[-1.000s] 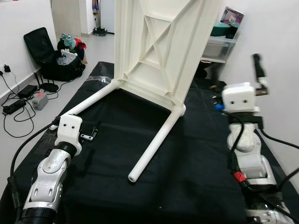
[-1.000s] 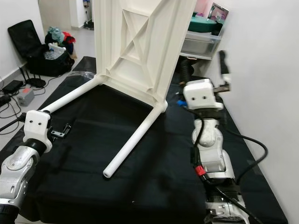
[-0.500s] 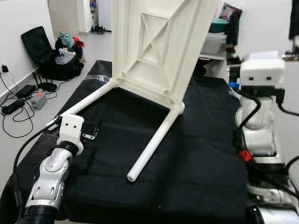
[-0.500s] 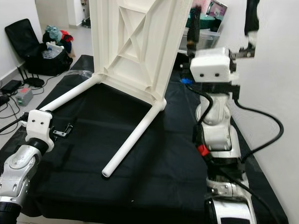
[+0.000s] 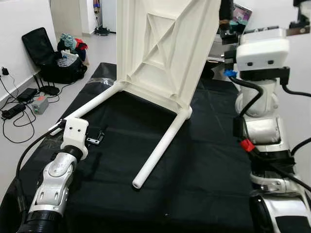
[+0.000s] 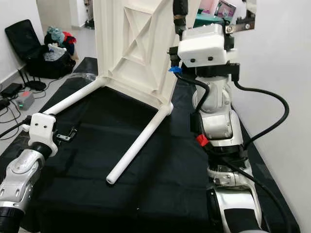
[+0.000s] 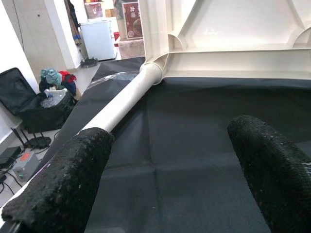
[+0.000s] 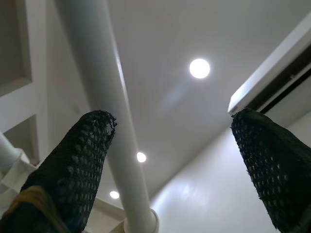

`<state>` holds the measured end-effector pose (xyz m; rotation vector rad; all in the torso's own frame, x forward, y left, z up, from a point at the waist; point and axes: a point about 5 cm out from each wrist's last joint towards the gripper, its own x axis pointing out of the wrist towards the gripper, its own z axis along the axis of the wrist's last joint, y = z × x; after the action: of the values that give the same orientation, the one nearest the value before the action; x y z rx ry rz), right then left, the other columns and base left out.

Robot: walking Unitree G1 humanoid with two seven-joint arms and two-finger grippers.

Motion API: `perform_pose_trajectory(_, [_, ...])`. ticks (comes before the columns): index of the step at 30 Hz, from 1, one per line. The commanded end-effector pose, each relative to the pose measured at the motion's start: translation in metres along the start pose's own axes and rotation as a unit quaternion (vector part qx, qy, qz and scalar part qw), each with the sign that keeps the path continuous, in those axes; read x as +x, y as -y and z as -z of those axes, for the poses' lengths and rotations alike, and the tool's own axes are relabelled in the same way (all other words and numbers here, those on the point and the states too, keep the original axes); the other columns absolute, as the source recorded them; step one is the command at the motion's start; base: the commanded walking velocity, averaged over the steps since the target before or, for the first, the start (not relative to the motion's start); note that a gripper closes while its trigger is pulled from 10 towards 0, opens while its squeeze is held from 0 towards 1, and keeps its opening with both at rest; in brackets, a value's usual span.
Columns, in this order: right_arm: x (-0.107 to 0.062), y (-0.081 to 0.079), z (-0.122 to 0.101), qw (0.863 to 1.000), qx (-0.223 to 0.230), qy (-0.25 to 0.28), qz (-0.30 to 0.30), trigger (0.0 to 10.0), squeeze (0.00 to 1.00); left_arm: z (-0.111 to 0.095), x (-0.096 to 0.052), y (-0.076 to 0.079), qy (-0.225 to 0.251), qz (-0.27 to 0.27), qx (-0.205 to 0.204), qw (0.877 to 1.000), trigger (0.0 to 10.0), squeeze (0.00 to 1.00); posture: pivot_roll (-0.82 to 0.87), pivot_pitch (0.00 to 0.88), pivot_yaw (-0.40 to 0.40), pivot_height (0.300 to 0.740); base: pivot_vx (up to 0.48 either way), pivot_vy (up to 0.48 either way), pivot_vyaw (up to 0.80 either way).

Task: Building children table

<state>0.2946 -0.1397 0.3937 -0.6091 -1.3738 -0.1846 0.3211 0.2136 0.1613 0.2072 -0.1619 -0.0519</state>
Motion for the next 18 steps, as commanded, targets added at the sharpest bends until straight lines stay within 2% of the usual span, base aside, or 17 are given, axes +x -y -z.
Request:
perform_pose_trajectory(1, [0.003, 0.002, -0.002, 1.000, -0.003, 0.011, -0.001, 10.0, 0.00, -0.001, 0.002, 0.006, 0.004, 0.009, 0.001, 1.000, 10.0, 0.00, 0.08, 0.000, -0.122, 0.740, 0.000, 0.000, 0.00])
perform_pose_trajectory(3, [0.017, -0.001, -0.008, 0.999, 0.005, 0.043, -0.019, 10.0, 0.00, -0.001, 0.005, 0.007, 0.005, 0.011, 0.000, 1.000, 10.0, 0.00, 0.08, 0.000, -0.119, 0.740, 0.000, 0.000, 0.00])
perform_pose_trajectory(5, [0.022, -0.003, -0.012, 0.998, 0.008, 0.059, -0.029, 10.0, 0.00, -0.002, 0.006, 0.008, 0.006, 0.012, 0.000, 1.000, 10.0, 0.00, 0.08, 0.000, -0.122, 0.740, 0.000, 0.000, 0.00])
perform_pose_trajectory(14, [0.039, -0.008, -0.020, 0.995, 0.023, 0.087, -0.045, 10.0, 0.00, -0.002, 0.007, 0.008, 0.007, 0.012, -0.001, 1.000, 10.0, 0.00, 0.08, 0.000, -0.121, 0.740, 0.000, 0.000, 0.00])
perform_pose_trajectory(16, [0.043, -0.011, -0.022, 0.994, 0.039, 0.092, -0.054, 10.0, 0.00, -0.001, 0.007, 0.009, 0.007, 0.013, -0.001, 1.000, 10.0, 0.00, 0.08, 0.000, -0.120, 0.740, 0.000, 0.000, 0.00])
perform_pose_trajectory(17, [0.043, -0.020, -0.023, 0.991, 0.048, 0.091, -0.088, 10.0, 0.00, -0.001, 0.007, 0.009, 0.007, 0.013, -0.001, 1.000, 10.0, 0.00, 0.08, 0.000, -0.119, 0.740, 0.000, 0.000, 0.00])
perform_pose_trajectory(18, [0.043, -0.020, -0.023, 0.991, 0.048, 0.091, -0.088, 10.0, 0.00, -0.001, 0.007, 0.009, 0.007, 0.013, -0.001, 1.000, 10.0, 0.00, 0.08, 0.000, -0.119, 0.740, 0.000, 0.000, 0.00])
